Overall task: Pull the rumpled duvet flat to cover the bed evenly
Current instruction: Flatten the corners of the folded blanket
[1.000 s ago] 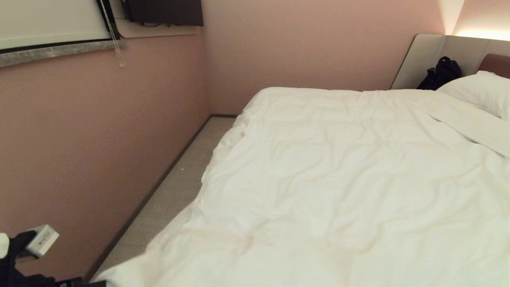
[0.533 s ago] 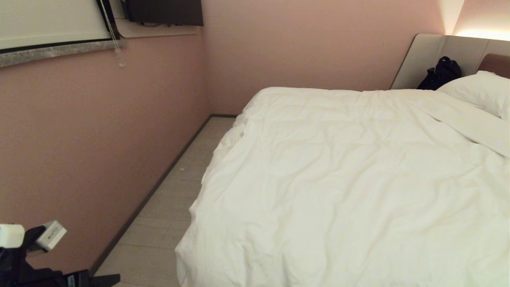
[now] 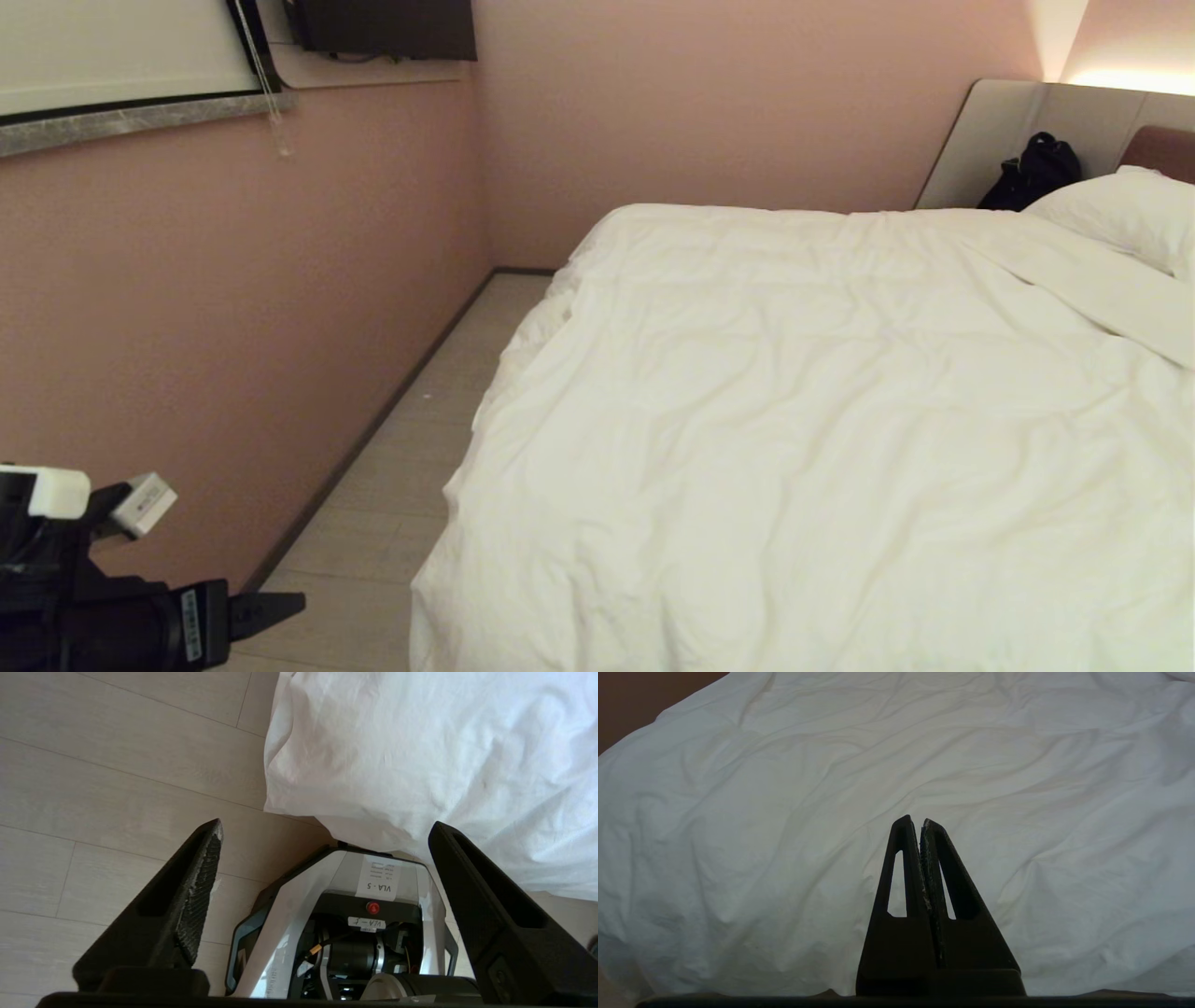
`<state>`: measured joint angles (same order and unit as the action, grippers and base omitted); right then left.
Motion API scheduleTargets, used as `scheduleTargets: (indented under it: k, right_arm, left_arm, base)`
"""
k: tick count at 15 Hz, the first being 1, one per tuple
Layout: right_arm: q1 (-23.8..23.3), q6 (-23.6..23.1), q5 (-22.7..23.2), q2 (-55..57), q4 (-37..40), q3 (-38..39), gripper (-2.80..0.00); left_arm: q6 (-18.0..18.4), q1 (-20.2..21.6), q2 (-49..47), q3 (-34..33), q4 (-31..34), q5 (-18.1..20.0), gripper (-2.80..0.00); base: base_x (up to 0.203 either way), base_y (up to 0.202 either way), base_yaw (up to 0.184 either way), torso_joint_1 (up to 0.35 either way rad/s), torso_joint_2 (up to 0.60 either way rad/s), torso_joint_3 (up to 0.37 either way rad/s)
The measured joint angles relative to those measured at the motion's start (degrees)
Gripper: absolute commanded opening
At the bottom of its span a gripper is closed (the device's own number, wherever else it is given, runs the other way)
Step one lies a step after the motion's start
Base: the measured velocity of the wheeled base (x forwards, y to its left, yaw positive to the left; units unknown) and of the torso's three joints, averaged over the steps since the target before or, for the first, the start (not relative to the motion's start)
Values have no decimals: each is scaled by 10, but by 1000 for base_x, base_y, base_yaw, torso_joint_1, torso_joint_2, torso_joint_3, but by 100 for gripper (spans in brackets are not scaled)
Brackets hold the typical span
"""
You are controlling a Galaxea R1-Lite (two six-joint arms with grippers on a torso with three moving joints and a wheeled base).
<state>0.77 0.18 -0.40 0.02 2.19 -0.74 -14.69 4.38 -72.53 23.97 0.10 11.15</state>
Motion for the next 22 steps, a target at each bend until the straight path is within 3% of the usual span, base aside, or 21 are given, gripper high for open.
scheduleTargets:
  k: [5,10,11,14,17,22]
  right_arm:
    - [0,0,0,0,0,0,-280]
    - [0,0,1,0,0,0,-280]
    - [0,0,0,0,0,0,-280]
    - [0,0,0,0,0,0,-280]
    - [0,0,0,0,0,0,-280]
    - [0,0,0,0,0,0,-280]
  left_arm:
    - [3,0,-31,20,-12,1,0]
    - [5,0,-82,19,-91,2,0]
    - [6,0,-94,18,-107,2,-280]
    - [18,-1,-124,20,-148,3,-280]
    - [54,-2,-157,33,-173,6,-280]
    - [67,-4,-266,110,-219,19,-280]
  base:
    - [0,0,0,0,0,0]
    - [0,0,0,0,0,0]
    - [0,0,0,0,0,0]
    - [0,0,0,0,0,0]
    - [0,0,0,0,0,0]
    - [0,0,0,0,0,0]
